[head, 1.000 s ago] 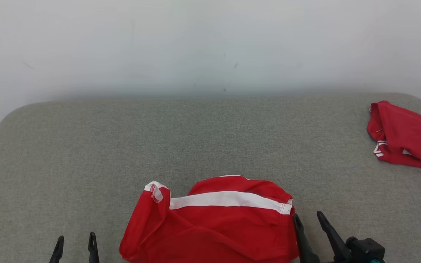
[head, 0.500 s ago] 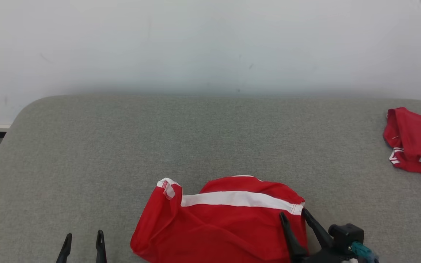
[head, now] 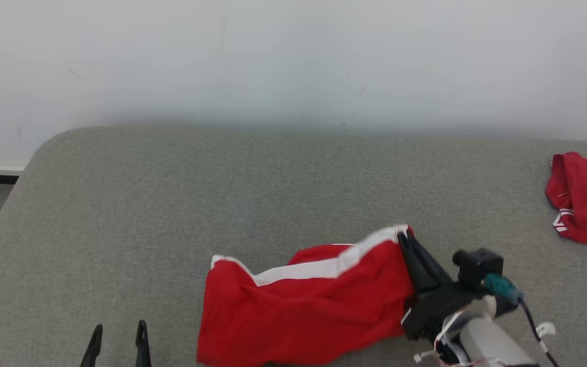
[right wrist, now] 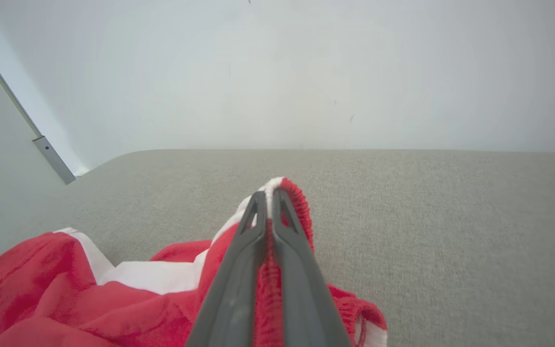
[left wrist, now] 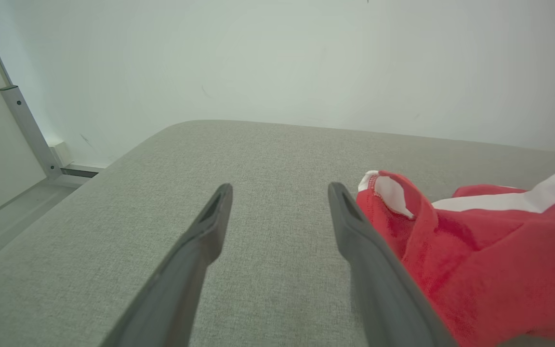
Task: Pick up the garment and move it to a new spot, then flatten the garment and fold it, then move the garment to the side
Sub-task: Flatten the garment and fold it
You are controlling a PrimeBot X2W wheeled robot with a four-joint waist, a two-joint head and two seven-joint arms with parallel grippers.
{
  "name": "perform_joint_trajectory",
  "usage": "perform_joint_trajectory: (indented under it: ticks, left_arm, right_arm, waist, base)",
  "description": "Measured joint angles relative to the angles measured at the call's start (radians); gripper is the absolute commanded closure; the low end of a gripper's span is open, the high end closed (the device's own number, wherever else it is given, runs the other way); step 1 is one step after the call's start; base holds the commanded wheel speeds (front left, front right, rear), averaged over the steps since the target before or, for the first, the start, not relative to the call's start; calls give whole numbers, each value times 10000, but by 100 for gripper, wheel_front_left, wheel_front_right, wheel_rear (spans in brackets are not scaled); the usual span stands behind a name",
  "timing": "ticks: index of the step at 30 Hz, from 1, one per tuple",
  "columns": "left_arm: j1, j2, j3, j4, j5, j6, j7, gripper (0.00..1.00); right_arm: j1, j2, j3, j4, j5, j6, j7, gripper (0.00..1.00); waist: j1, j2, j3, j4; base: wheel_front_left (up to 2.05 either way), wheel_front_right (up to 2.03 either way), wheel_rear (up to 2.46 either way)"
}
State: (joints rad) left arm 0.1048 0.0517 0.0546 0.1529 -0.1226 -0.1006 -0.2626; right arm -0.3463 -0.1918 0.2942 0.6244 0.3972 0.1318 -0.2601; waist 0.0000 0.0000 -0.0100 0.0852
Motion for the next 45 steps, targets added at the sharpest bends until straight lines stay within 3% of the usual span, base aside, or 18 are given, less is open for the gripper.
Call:
perform_joint_trajectory:
  ticks: [11,23,31,32,33,45]
  left_arm:
    - [2,-6,-67,-138,-288,180,0,0]
    - [132,-6,-153,-219,-491,313,0,0]
    - [136,-6,-100,-251,-485,295,0,0]
    - [136,-6,-102,-249,-485,293,0,0]
    - [136,-6,-96,-249,-483,293,0,0]
    - [136,-6,13,-293,-401,228,0,0]
  right_arm:
    - [-716,-780,531,-2217,-276,0,-15,100]
    - [2439,-1868,1175,-4349,-412,0,-13,100]
    - [4122,-2144,756,-4311,-382,0,-13,100]
    - [4189,-2165,750,-4230,-389,0,-13,59]
    - [4251,-2132,663,-4245,-376,0,-12,0]
    - [4423,-1856,-784,-5768,-265,0,-15,0]
  waist:
    - [0,-1,-87,-323]
    - [0,0,-62,-611]
    - [0,0,34,-968]
    - [0,0,42,-1005]
    - [0,0,48,-1042]
    - [0,0,-8,-1187]
  base:
    - [0,0,0]
    - [0,0,0]
    - [0,0,0]
    - [0,0,0]
    - [0,0,0]
    - [0,0,0]
